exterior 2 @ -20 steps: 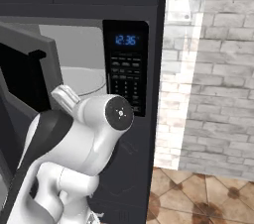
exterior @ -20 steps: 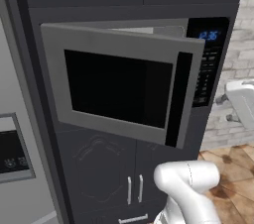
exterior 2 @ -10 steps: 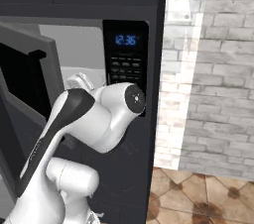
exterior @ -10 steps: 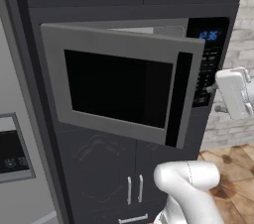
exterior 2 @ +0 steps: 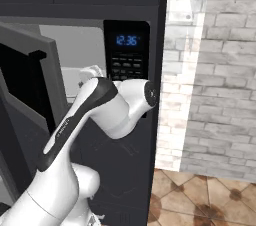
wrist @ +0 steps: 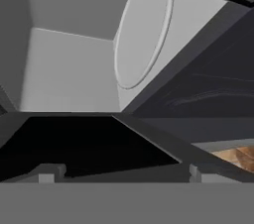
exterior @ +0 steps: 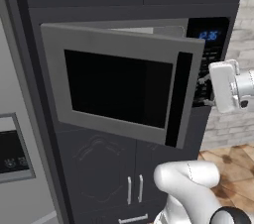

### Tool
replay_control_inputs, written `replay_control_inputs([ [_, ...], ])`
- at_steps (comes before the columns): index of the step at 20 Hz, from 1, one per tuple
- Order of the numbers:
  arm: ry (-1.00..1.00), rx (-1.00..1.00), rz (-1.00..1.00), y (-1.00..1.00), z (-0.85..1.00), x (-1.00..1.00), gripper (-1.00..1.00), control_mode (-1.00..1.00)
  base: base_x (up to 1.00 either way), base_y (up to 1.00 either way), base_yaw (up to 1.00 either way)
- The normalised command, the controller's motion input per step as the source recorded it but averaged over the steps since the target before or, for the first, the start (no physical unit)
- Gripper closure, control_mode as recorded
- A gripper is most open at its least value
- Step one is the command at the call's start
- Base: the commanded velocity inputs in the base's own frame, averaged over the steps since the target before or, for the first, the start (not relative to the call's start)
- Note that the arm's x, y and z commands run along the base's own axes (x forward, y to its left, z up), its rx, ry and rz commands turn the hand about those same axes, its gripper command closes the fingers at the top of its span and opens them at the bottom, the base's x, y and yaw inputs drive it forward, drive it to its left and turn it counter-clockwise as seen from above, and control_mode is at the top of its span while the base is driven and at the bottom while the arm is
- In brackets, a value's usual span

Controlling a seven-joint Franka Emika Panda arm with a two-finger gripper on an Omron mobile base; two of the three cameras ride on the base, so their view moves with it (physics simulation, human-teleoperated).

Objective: Place the sponge inside the microwave to prepare for sanitizing.

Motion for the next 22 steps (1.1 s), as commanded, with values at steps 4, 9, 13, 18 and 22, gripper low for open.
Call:
replay_control_inputs([
  [4, 0.07, 0.07, 0.02, 0.13, 0.0, 0.35, -1.0, -1.0, 0.0, 0.0, 0.0],
  [9, 0.0, 0.0, 0.03, 0.19, -0.05, 0.29, -1.0, -1.0, 0.0, 0.0, 0.0],
  [13, 0.0, 0.02, 0.01, 0.18, -0.06, 0.26, -1.0, -1.0, 0.0, 0.0, 0.0],
  [18, 0.0, 0.01, 0.0, 0.21, -0.07, 0.15, -1.0, -1.0, 0.0, 0.0, 0.0],
  [22, 0.0, 0.08, 0.0, 0.19, -0.05, 0.12, -1.0, -1.0, 0.0, 0.0, 0.0],
])
